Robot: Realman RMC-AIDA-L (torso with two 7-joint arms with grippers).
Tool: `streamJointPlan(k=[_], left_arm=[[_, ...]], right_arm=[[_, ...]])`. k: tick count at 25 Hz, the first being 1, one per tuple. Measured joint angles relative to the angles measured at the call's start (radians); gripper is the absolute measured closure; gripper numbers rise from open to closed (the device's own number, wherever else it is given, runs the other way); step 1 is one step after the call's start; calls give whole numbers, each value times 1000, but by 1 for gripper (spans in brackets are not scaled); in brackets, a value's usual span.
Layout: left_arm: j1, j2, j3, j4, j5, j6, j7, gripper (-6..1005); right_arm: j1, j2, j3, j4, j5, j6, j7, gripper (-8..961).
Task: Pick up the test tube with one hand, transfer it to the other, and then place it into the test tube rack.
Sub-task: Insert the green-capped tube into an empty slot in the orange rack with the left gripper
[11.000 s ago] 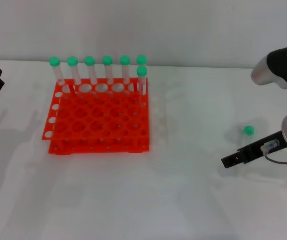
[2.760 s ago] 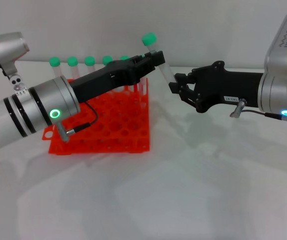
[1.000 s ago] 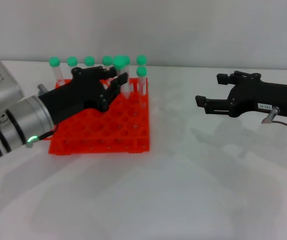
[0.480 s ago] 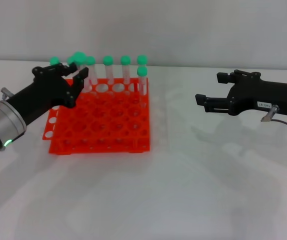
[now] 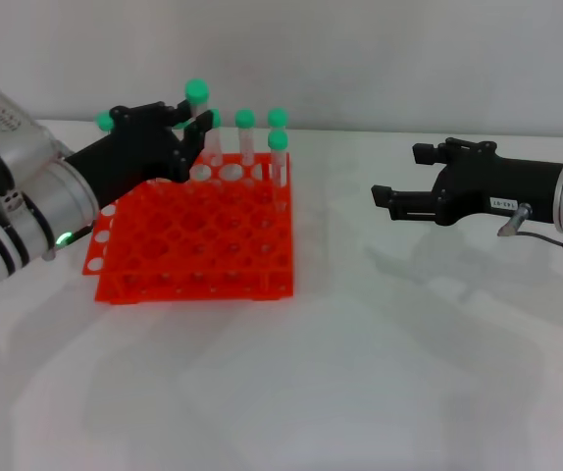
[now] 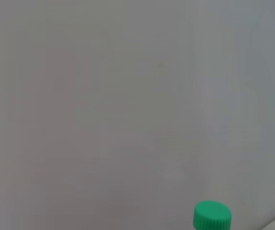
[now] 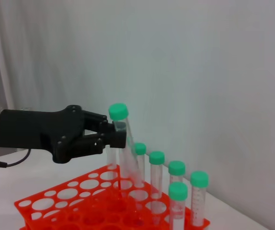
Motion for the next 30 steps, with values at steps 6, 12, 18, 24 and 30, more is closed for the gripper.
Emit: streamJointPlan(k=[6, 12, 18, 24, 30], left_arm=[[-22, -7, 3, -4, 24, -1, -69, 803], [-42, -10, 5, -23, 38, -29, -145, 803], [-71, -10, 5, -43, 54, -100, -150, 803], [-81, -9, 5, -44, 57, -103, -152, 803], [-91, -10, 11, -62, 57, -104, -157, 803]], right_arm=[[3, 0, 1, 3, 0, -13, 0, 93], [6, -1, 1, 3, 0, -21, -1, 93], [10, -2, 1, 6, 0, -25, -1, 93], [14, -1, 1, 16, 0, -28, -1, 93], [15, -2, 2, 16, 0, -37, 0, 93]])
